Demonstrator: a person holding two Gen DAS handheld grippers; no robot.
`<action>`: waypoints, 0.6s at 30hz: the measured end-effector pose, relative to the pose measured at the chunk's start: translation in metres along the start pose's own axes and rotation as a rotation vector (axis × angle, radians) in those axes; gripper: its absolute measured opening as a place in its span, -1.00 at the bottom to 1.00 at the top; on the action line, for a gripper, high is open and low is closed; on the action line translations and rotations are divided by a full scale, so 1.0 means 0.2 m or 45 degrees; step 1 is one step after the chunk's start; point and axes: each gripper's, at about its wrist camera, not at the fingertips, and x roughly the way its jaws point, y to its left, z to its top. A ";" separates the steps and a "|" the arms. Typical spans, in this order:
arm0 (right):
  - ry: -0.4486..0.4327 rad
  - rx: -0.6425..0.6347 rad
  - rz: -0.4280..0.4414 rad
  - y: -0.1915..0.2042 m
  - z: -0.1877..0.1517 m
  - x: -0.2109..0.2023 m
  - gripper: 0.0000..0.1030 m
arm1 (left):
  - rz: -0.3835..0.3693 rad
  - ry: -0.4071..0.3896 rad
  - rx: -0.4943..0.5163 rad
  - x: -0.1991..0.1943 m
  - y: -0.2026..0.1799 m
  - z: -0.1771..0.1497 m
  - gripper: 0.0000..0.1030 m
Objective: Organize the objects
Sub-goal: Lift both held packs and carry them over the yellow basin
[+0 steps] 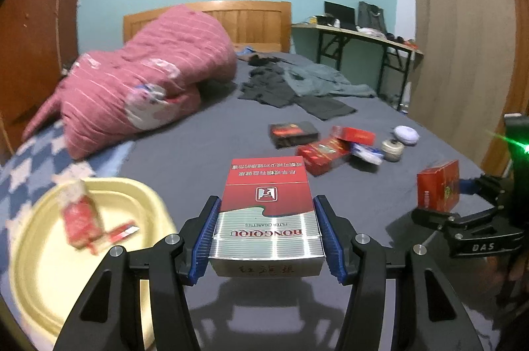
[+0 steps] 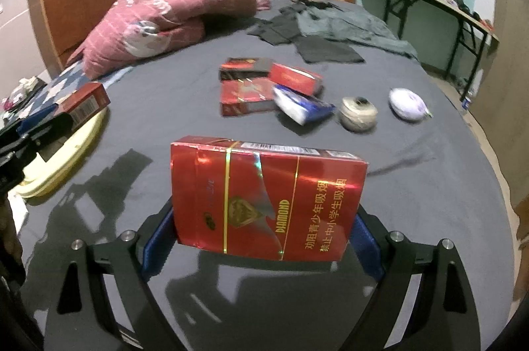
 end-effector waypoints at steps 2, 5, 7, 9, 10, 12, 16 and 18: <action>-0.014 -0.029 0.018 0.07 0.03 -0.03 0.76 | 0.023 -0.029 -0.012 -0.06 0.05 0.02 0.08; -0.036 -0.083 0.069 0.22 0.08 -0.07 0.76 | 0.075 -0.067 -0.021 -0.16 0.15 0.02 0.08; -0.057 -0.096 0.117 0.33 0.12 -0.11 0.76 | 0.116 -0.059 -0.016 -0.20 0.22 0.01 0.08; -0.070 -0.098 0.165 0.42 0.17 -0.12 0.76 | 0.175 -0.058 0.004 -0.25 0.30 0.01 0.08; -0.077 -0.104 0.184 0.47 0.19 -0.13 0.76 | 0.209 -0.059 0.013 -0.29 0.36 0.01 0.08; -0.094 -0.142 0.228 0.60 0.25 -0.14 0.76 | 0.259 -0.074 0.014 -0.36 0.43 0.01 0.08; -0.124 -0.205 0.312 0.84 0.36 -0.15 0.76 | 0.341 -0.100 -0.043 -0.47 0.63 0.03 0.08; -0.114 -0.234 0.357 0.97 0.41 -0.13 0.76 | 0.366 -0.111 -0.062 -0.51 0.69 0.05 0.08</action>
